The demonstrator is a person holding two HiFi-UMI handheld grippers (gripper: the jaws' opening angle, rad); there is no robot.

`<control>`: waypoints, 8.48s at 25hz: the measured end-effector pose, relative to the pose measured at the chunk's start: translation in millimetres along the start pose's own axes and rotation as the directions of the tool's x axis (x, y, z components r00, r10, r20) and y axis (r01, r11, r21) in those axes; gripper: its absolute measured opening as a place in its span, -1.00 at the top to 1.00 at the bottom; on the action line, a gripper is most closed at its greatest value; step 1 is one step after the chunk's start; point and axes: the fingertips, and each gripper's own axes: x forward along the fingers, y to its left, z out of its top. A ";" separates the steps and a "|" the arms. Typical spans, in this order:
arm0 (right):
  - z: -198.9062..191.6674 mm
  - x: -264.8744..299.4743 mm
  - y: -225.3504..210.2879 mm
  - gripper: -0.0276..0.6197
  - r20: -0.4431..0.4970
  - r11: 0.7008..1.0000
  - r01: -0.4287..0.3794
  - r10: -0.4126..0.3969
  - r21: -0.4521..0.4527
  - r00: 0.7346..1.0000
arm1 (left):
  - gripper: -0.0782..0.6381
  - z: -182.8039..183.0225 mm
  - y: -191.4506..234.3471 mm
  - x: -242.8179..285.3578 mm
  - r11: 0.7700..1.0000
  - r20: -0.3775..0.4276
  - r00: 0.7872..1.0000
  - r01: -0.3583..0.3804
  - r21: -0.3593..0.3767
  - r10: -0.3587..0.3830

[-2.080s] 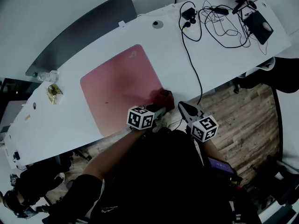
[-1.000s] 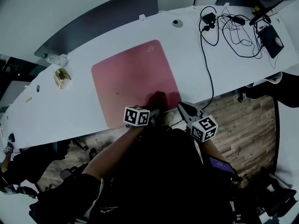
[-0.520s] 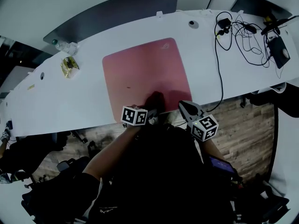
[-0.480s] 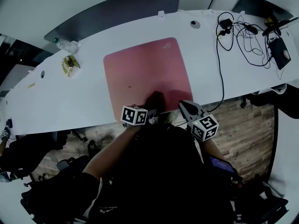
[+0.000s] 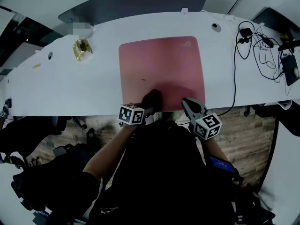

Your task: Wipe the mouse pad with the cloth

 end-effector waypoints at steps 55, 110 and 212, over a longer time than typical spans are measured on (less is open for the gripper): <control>-3.0 -40.8 -8.5 0.83 0.096 0.976 0.218 -0.217 0.002 0.971 | 0.62 83.9 -33.4 -17.6 0.960 0.104 0.971 0.192 0.202 -0.216; -27.5 -136.9 -86.6 0.83 0.106 0.882 0.423 -0.450 0.208 0.887 | 0.49 141.9 -141.7 171.2 0.952 -0.128 0.978 0.189 0.240 -0.162; 16.1 -53.8 -71.9 0.83 0.071 0.994 0.109 -0.110 0.012 0.991 | 0.47 122.4 -25.5 22.2 0.999 0.187 0.982 0.001 -0.036 0.006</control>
